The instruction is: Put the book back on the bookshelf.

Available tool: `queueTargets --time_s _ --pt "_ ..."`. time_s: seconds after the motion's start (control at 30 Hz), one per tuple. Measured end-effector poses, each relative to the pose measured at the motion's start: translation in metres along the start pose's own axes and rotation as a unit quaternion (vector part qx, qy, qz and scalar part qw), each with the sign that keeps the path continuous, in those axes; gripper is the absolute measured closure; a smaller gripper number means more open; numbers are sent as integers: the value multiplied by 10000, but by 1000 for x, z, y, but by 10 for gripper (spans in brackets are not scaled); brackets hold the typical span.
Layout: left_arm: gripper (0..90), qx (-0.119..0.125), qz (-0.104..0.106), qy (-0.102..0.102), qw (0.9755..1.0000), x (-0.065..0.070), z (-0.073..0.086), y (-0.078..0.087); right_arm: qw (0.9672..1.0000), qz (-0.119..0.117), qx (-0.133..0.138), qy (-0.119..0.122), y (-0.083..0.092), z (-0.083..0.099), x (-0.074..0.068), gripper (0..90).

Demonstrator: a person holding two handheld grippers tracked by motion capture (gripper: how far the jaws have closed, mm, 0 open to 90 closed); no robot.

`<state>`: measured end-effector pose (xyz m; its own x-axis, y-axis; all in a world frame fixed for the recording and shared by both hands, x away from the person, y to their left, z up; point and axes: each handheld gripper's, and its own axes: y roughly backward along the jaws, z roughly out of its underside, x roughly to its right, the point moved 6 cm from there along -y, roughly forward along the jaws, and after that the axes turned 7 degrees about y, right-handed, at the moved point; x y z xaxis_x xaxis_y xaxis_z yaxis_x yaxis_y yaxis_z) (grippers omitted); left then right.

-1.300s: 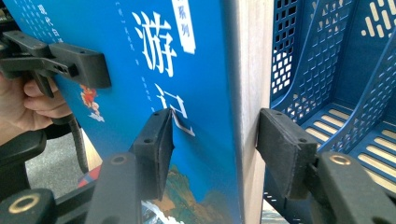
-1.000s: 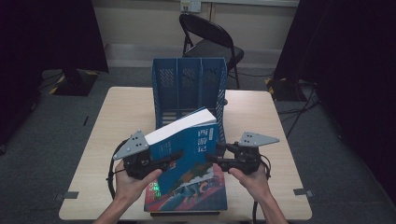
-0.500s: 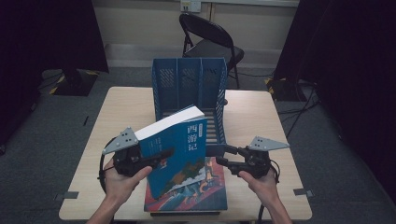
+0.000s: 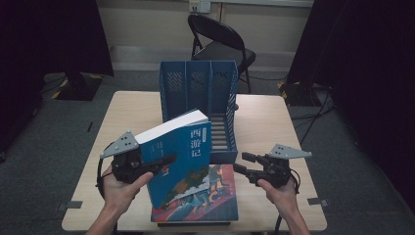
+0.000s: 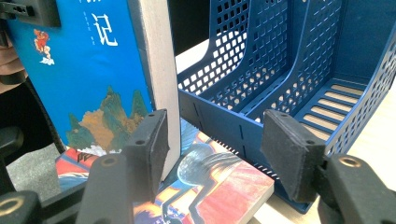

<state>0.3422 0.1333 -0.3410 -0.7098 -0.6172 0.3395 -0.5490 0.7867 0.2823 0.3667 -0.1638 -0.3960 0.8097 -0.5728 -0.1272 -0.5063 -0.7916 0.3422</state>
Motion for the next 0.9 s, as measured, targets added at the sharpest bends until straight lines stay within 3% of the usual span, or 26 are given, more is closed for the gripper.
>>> queueTargets --time_s 0.43,0.73,0.9 --pt "618 44 -153 -39 9999 -5 -9 9 10000 55 -30 -56 -2 5 5 395" --pt "618 159 -366 61 9992 -8 -15 16 9999 50 0 -122 -2 5 6 392" --pt "618 283 -376 241 9986 -15 -22 20 9999 61 -12 -86 -1 5 6 391"
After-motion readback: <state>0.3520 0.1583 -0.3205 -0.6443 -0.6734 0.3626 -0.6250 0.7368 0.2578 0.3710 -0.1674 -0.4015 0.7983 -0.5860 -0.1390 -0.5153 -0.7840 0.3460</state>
